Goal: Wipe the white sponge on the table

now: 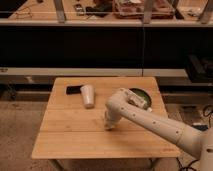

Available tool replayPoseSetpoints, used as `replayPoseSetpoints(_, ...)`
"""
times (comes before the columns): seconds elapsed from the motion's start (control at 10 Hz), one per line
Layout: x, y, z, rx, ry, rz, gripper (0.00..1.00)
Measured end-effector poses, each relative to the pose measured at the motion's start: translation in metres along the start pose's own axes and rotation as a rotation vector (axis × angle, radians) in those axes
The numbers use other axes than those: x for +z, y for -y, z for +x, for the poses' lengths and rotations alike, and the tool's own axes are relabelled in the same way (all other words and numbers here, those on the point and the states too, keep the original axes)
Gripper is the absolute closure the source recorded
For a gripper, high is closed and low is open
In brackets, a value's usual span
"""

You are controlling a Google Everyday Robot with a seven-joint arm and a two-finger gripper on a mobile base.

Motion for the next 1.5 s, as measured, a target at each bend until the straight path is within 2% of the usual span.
replayPoseSetpoints(0.2, 0.001, -0.042, -0.011, 0.072, 0.020, -0.042, 1.00)
replayPoseSetpoints(0.3, -0.001, -0.054, -0.018, 0.092, 0.023, -0.048, 1.00)
replayPoseSetpoints(0.6, -0.024, -0.096, -0.063, 0.119, 0.021, -0.080, 1.00)
replayPoseSetpoints(0.7, -0.032, -0.101, -0.076, 0.116, 0.023, -0.083, 1.00)
replayPoseSetpoints(0.9, -0.050, -0.096, -0.112, 0.082, 0.032, -0.070, 1.00)
replayPoseSetpoints(1.1, -0.058, -0.082, -0.136, 0.052, 0.041, -0.048, 1.00)
replayPoseSetpoints(1.5, -0.052, -0.021, -0.167, -0.057, 0.069, 0.018, 1.00)
